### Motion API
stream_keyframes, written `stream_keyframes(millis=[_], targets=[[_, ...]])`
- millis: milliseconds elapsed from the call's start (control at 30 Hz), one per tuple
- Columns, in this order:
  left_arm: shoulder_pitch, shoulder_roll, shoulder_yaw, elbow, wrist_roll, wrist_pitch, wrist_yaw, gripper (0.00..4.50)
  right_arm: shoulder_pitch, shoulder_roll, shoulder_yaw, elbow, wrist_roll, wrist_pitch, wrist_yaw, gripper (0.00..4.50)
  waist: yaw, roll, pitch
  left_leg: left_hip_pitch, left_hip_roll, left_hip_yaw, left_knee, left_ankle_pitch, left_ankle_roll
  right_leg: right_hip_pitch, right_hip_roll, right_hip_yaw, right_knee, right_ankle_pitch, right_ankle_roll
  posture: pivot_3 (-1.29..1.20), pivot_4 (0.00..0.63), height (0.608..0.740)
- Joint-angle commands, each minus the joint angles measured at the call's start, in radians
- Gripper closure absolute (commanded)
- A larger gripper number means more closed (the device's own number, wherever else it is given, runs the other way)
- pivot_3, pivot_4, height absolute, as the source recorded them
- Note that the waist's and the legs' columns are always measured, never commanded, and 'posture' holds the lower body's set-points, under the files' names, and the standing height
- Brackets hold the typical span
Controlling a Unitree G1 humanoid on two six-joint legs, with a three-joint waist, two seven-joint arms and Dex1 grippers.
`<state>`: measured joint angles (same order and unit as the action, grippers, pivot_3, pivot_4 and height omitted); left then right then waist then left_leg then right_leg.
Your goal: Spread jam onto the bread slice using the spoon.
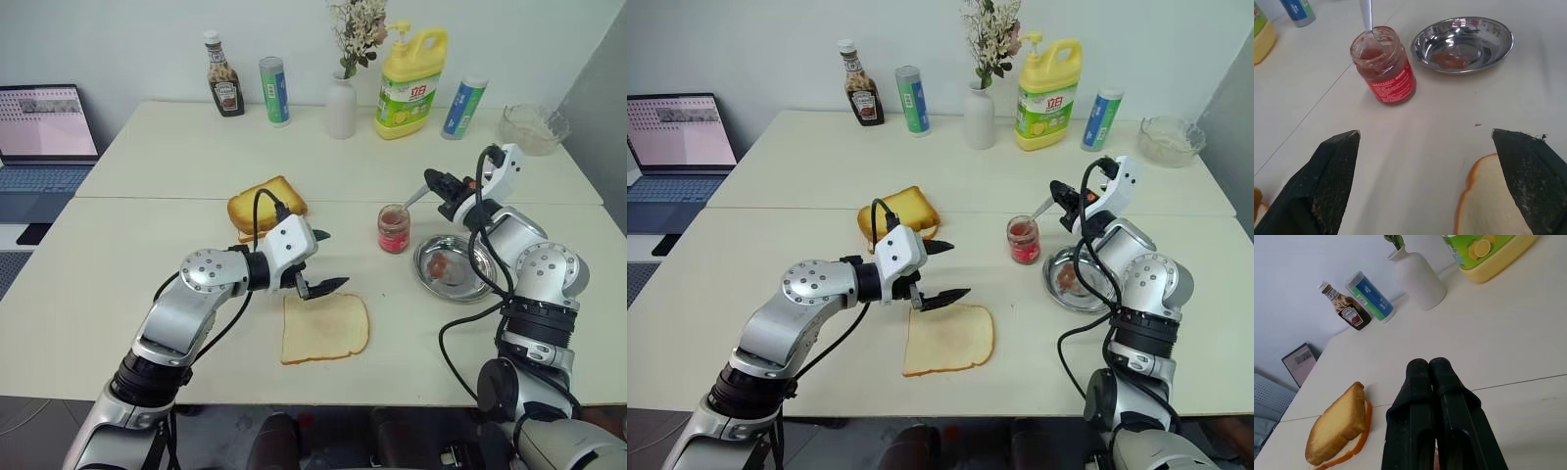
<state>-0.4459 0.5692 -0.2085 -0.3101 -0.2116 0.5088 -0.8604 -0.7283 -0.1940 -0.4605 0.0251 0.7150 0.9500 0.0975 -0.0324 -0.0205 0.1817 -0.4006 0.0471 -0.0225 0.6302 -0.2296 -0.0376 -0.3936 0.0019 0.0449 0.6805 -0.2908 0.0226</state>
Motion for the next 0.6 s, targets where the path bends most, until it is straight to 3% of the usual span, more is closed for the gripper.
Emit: stream_keyframes(millis=[33,600], targets=[[-0.008,0.004,0.002,-0.019,0.008,-0.025,0.002,0.00,-0.020,-0.009,-0.020,-0.021,0.043,0.002,-0.009,4.47,0.000,0.000,0.000,0.000,0.000,0.000,0.000,0.000,0.000,0.000,0.000,0.000,0.000,0.000,0.000,0.00,0.150,0.740],[-0.014,0.005,-0.004,-0.005,0.016,-0.046,-0.005,0.00,0.014,-0.080,-0.051,-0.045,0.092,0.048,-0.022,4.47,0.000,0.000,0.000,-0.001,0.000,0.000,0.000,0.000,0.000,-0.001,0.000,0.000,0.000,0.000,0.000,0.00,0.150,0.740]])
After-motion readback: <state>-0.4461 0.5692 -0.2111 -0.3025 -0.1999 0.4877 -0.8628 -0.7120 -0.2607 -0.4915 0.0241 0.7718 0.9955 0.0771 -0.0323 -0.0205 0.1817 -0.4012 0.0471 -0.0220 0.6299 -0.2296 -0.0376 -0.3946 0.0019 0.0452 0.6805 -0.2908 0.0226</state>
